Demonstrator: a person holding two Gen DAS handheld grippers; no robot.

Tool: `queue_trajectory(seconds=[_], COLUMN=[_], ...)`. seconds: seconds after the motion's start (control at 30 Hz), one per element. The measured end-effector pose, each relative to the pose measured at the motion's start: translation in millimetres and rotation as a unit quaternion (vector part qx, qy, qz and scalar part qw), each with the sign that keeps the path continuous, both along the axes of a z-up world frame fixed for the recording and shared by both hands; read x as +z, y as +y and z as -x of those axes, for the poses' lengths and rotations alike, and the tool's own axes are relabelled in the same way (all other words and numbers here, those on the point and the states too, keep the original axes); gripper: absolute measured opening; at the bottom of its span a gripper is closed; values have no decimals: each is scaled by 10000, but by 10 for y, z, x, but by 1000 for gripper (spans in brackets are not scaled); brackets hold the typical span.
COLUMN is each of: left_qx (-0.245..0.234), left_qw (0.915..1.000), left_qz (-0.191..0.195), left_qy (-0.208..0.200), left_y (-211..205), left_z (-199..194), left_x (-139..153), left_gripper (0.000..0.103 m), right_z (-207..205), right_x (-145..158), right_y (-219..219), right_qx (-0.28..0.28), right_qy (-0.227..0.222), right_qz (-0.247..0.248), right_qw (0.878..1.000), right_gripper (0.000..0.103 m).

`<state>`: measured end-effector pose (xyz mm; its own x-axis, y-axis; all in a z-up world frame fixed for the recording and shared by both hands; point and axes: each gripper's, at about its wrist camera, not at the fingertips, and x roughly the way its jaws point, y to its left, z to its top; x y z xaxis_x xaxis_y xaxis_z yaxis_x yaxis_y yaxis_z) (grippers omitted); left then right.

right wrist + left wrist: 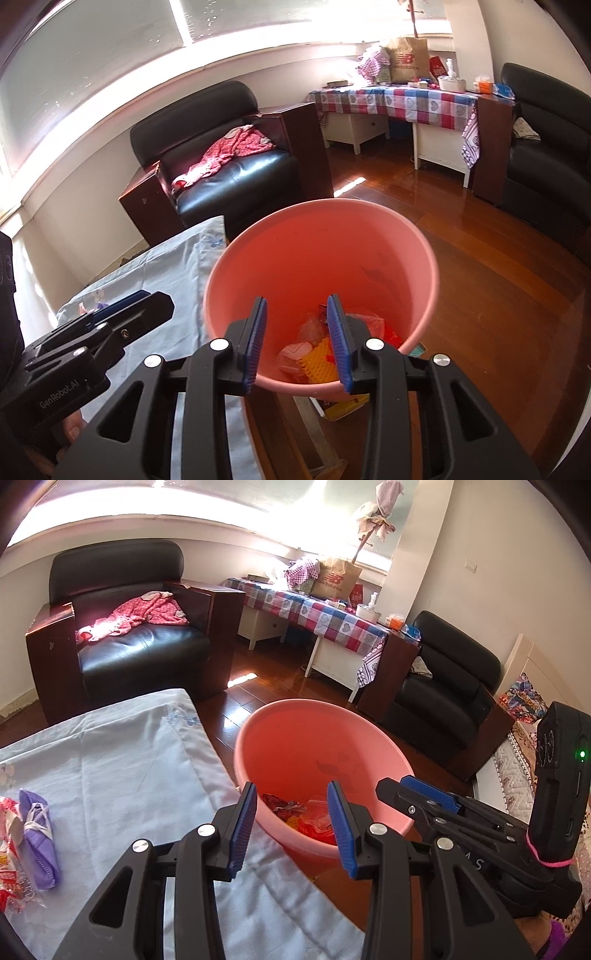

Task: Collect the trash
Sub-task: 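Move both tools back over the remaining trash on the table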

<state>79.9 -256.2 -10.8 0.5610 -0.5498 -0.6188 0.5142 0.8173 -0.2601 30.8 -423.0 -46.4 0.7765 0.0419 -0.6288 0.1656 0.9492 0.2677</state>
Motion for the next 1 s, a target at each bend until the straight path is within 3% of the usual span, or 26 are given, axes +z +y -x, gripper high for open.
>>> queue_trajectory(seconds=[0.4,0.57,1.0], left_qx=[611,912,1909], left_qw=[9974,9947,9789], left_qz=[-113,-144,-463], left_qy=[-359,-456,-570], left_y=[688,1030,2044], left_z=[227,337,610], left_x=[206,243,153], left_gripper=[39,45,47], right_z=[-114,-140,-224], right_x=[45,77,78], right_y=[568,837,1484], right_qx=[763,1063,1719], right_qy=[39,76,164], right_qz=[-19,37,45], right_qw=[9971,9943,9850], right_gripper=[34,34,34])
